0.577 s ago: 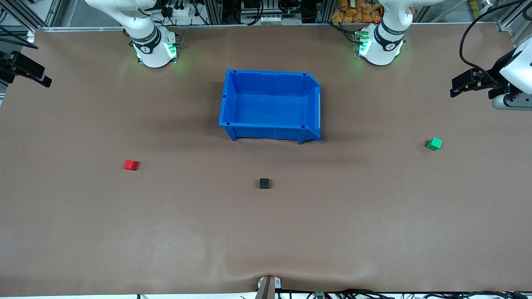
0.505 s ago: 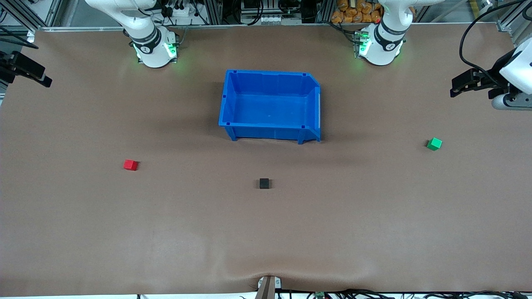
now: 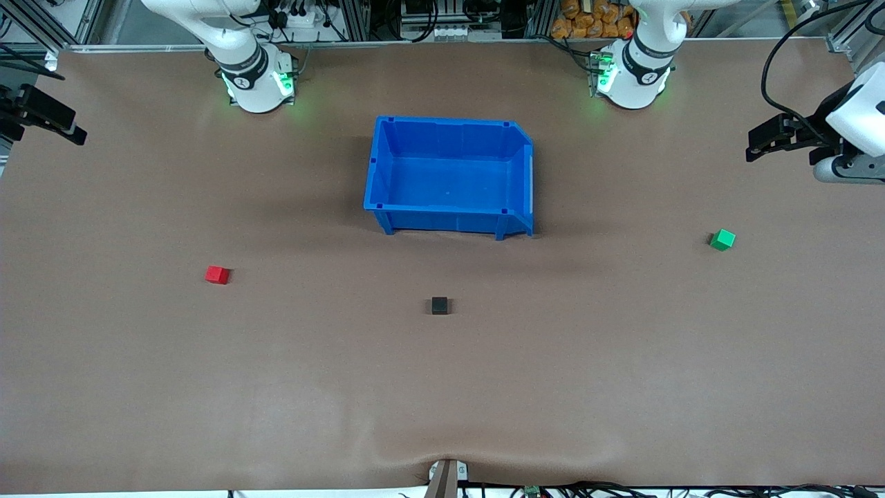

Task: Attach green and red cubes to black cube
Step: 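Move the right gripper toward the red cube and the left toward the green cube, then grasp the red cube with the right gripper while the left gripper grasps the green cube, then carry the red cube with the right gripper beside the black cube, then release the red cube against the black cube while the left gripper approaches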

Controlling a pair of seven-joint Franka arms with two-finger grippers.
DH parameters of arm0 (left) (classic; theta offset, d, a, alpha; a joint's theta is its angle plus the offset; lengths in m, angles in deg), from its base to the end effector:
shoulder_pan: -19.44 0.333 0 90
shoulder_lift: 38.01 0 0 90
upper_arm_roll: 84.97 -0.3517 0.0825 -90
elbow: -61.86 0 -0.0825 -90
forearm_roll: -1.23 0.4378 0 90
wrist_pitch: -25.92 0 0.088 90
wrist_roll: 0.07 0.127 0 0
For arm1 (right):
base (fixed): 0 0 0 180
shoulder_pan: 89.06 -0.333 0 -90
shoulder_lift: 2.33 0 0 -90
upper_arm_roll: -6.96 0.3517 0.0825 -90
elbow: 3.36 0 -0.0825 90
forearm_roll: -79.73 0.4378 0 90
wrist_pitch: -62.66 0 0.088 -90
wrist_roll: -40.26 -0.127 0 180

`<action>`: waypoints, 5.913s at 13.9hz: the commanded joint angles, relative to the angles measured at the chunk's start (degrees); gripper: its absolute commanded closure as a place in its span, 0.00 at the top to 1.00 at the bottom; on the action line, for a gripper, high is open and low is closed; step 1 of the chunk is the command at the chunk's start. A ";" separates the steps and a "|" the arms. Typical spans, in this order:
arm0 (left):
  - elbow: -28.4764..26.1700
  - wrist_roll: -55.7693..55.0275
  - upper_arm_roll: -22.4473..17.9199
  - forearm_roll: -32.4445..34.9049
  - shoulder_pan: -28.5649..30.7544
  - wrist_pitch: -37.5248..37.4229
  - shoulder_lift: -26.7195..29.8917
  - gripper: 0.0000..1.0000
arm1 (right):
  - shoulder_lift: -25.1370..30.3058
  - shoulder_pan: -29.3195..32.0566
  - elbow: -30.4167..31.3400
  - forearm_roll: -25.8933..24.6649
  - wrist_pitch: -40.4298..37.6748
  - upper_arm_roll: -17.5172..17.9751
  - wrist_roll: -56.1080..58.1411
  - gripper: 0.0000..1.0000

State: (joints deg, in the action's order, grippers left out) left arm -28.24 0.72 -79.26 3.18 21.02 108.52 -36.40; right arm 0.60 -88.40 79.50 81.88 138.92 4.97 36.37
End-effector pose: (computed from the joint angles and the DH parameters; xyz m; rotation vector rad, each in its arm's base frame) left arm 0.5814 -0.0381 0.6455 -3.0952 0.1286 0.1579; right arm 0.5603 -0.0212 0.7140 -3.0978 0.1648 0.1001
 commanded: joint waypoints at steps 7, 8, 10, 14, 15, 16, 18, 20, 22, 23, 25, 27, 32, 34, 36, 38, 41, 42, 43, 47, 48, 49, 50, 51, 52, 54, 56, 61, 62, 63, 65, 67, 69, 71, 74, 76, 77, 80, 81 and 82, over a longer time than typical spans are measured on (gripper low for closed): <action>-0.34 -5.02 0.36 -0.63 0.70 0.01 0.24 1.00 | -2.48 1.27 -1.30 0.22 -0.24 0.05 0.81 1.00; -0.69 -4.93 0.18 -0.55 0.79 0.01 0.07 1.00 | -2.58 1.36 -1.30 -0.22 -0.15 -0.04 0.82 1.00; -1.31 -4.66 0.09 0.50 0.79 0.10 -0.90 1.00 | -3.45 1.62 -1.48 -0.48 -0.06 -0.04 0.82 1.00; -4.29 0.67 0.09 1.56 2.72 0.80 -2.74 1.00 | -11.85 5.05 -0.95 -2.42 3.63 -0.04 0.64 1.00; -4.47 3.05 0.09 1.56 4.20 1.24 -4.05 1.00 | -15.29 5.23 -1.12 -2.16 4.15 -0.04 0.81 1.00; -4.47 4.64 0.09 1.56 4.74 1.59 -5.46 1.00 | -18.45 6.36 -1.13 -1.63 6.42 -0.04 0.12 1.00; -5.26 7.54 0.09 2.35 6.67 2.55 -7.40 1.00 | -25.39 9.17 -0.95 -0.49 10.47 0.14 0.64 1.00; -9.28 11.93 0.09 2.79 8.34 7.45 -7.23 1.00 | -29.63 10.24 -1.04 3.28 13.89 0.05 0.38 1.00; -13.77 16.06 0.18 2.79 10.98 13.16 -7.06 1.00 | -33.76 11.98 -1.12 4.26 17.06 0.05 0.63 1.00; -16.49 18.52 0.18 2.79 12.38 17.28 -7.14 1.00 | -34.82 11.91 -0.95 4.52 18.73 0.14 -0.06 1.00; -22.72 24.13 0.27 2.79 15.98 27.29 -7.23 1.00 | -36.14 9.64 -0.51 5.66 19.28 0.14 -4.16 1.00; -30.01 27.75 0.27 2.79 18.27 38.10 -7.41 1.00 | -38.25 7.00 0.36 5.49 19.27 0.23 -11.99 1.00; -46.55 36.17 0.18 2.88 23.53 65.10 -10.29 1.00 | -40.11 0.93 5.53 4.27 27.24 0.14 -9.30 1.00; -47.88 43.39 0.36 2.88 27.24 70.04 -13.37 1.00 | -40.28 2.50 8.53 3.38 31.56 0.23 -1.77 1.00; -50.60 43.85 0.36 2.88 27.25 73.46 -14.61 1.00 | -40.37 3.20 9.24 2.42 32.55 0.05 0.55 1.00; -51.58 43.68 0.53 2.88 27.16 78.12 -16.80 1.00 | -40.72 3.47 9.33 1.19 32.55 0.05 0.46 1.00; -51.41 43.33 1.84 2.88 26.81 80.08 -18.39 1.00 | -41.07 3.21 11.00 1.19 33.33 0.14 -0.15 0.81; -51.15 42.63 2.46 2.88 26.55 80.51 -18.83 1.00 | -41.16 3.12 11.09 1.27 33.77 0.14 -0.41 0.79; -50.97 41.40 3.16 2.79 26.46 81.39 -19.79 1.00 | -41.51 3.12 11.87 1.36 34.91 0.14 -0.41 0.78; -50.53 40.51 3.78 2.79 25.75 83.42 -21.73 1.00 | -41.60 2.94 14.87 1.36 39.40 0.14 -0.24 0.61; -50.53 40.51 3.78 2.79 25.75 83.33 -21.73 1.00 | -41.60 3.12 14.87 1.36 39.23 0.14 -0.15 0.42; -50.62 40.60 3.70 2.88 25.75 83.33 -21.65 1.00 | -41.51 3.03 14.87 1.36 38.97 0.14 -0.32 0.19; -50.62 40.69 3.70 2.88 25.75 83.33 -21.47 1.00 | -41.34 3.03 14.52 1.45 38.09 0.22 -0.67 0.00; -50.62 40.86 3.70 2.88 25.75 83.33 -21.30 1.00 | -41.16 3.12 13.47 2.23 36.78 0.23 -0.94 0.00; -50.70 41.04 3.70 2.88 25.75 83.33 -21.21 1.00 | -41.16 3.38 11.38 2.94 34.94 0.23 -2.68 0.00; -50.79 41.13 3.61 2.97 25.93 83.24 -20.86 0.93 | -41.25 3.39 7.51 6.00 30.11 0.31 -10.13 0.00; -50.79 41.13 3.52 3.06 26.01 83.07 -20.68 0.66 | -41.42 2.68 4.77 13.01 28.33 0.31 -19.53 0.00; -50.97 40.60 3.52 3.06 26.28 82.63 -19.10 0.00 | -44.14 -6.35 1.25 25.24 32.61 0.40 -46.06 0.00; -50.88 40.51 3.52 3.06 26.28 82.54 -19.01 0.00 | -44.76 -9.07 0.99 26.14 35.42 0.49 -51.42 0.00; -50.79 40.43 3.61 3.06 26.28 82.54 -18.92 0.00 | -45.46 -10.92 0.46 26.76 39.01 0.58 -56.35 0.00; -50.36 38.42 3.69 3.06 26.10 81.84 -17.96 0.00 | -47.22 -16.45 -0.85 27.99 44.39 0.66 -67.24 0.00; -47.03 33.08 4.83 3.06 25.58 76.42 -17.78 0.00 | -49.06 -21.47 -1.91 28.08 47.38 0.58 -76.48 0.00; -42.29 24.21 8.25 3.06 25.58 69.83 -17.95 0.00 | -50.82 -24.72 -2.09 28.08 51.42 0.58 -83.35 0.00; -37.89 15.68 11.59 3.06 25.40 64.98 -18.91 0.00 | -52.23 -27.28 -2.44 28.08 55.38 0.58 -88.11 0.00; -31.04 2.85 13.01 3.06 21.55 58.74 -19.89 0.00 | -53.90 -30.62 -3.93 28.08 58.03 0.58 -91.37 0.00; -27.08 -6.03 13.01 3.06 18.12 56.10 -20.76 0.00 | -54.34 -31.85 -4.11 28.08 60.13 0.58 -93.57 0.00; -25.50 -10.07 13.01 3.06 15.84 54.43 -21.38 0.00 | -54.52 -32.38 -4.46 28.08 60.84 0.58 -94.36 0.00; -21.71 -23.77 12.92 3.06 9.86 50.82 -22.08 0.00 | -56.36 -33.79 -6.83 28.08 61.02 0.58 -97.00 0.00; -20.22 -29.04 12.84 3.06 7.58 50.38 -22.61 0.00 | -56.80 -33.88 -6.93 28.08 61.02 0.58 -97.01 0.00; -18.99 -34.58 12.84 3.06 5.82 49.94 -23.92 0.00 | -56.89 -33.88 -6.84 27.99 61.02 0.58 -97.01 0.46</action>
State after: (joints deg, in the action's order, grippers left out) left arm -51.26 -24.97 -66.09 5.12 29.86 160.70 -57.69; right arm -54.14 -121.63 75.16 108.89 199.84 6.20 -59.69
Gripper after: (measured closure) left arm 0.599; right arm 0.604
